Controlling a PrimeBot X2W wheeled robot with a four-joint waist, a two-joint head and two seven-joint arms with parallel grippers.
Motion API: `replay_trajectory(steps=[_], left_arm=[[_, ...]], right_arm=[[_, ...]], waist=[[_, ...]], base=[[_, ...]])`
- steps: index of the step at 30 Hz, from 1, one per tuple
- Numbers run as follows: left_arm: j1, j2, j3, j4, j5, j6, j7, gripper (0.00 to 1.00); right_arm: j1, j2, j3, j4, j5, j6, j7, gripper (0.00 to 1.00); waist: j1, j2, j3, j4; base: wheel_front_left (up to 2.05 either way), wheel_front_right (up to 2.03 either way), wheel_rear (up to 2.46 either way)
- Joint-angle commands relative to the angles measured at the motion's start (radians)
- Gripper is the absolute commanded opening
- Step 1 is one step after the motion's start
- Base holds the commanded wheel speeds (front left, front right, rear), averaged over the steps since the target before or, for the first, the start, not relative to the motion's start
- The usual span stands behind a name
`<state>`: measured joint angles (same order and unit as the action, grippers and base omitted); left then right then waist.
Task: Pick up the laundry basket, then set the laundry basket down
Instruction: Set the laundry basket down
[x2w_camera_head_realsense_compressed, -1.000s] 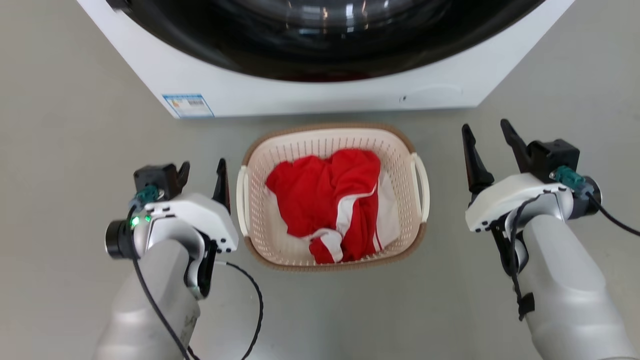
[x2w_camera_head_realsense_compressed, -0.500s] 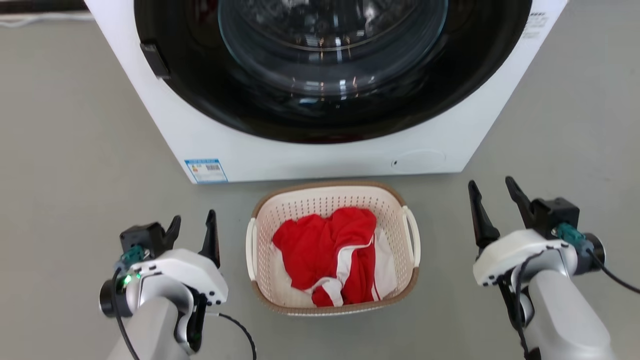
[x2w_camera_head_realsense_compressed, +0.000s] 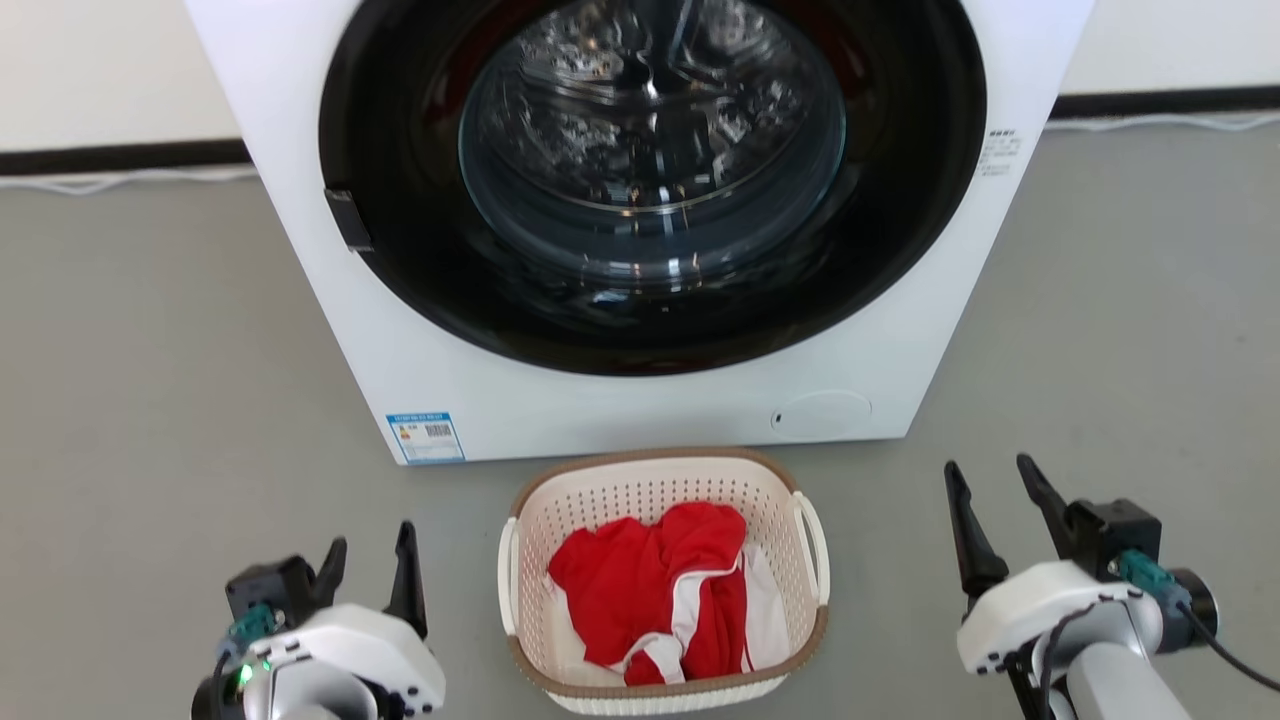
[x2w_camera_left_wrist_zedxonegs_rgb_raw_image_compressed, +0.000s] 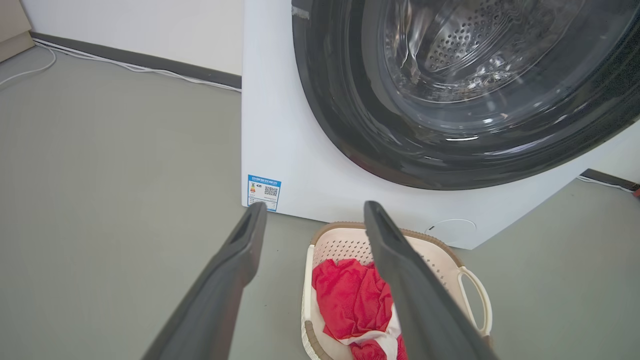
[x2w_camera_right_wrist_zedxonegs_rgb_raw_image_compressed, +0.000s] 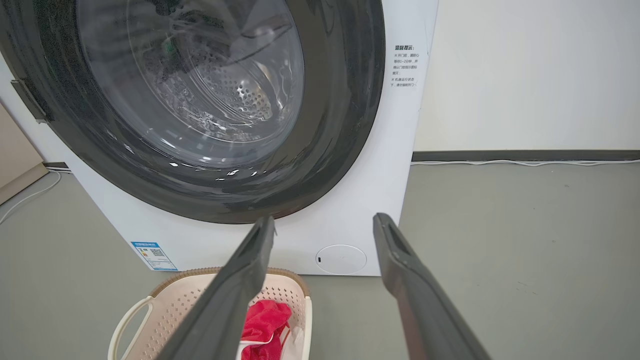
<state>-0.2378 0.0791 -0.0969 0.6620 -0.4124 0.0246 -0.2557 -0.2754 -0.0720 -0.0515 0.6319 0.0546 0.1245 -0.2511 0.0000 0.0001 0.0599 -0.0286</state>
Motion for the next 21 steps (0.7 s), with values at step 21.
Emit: replay_trajectory(steps=[21], left_arm=[[0.119,-0.013,0.117,-0.115,0.047,-0.017,-0.006,1.00]], right_arm=[[0.101,0.004,0.029,-0.079,-0.003,0.006,-0.007,1.00]], waist=[[0.0000,-0.0001,-0.085,0.011]], base=[[0.00,0.00,0.00]])
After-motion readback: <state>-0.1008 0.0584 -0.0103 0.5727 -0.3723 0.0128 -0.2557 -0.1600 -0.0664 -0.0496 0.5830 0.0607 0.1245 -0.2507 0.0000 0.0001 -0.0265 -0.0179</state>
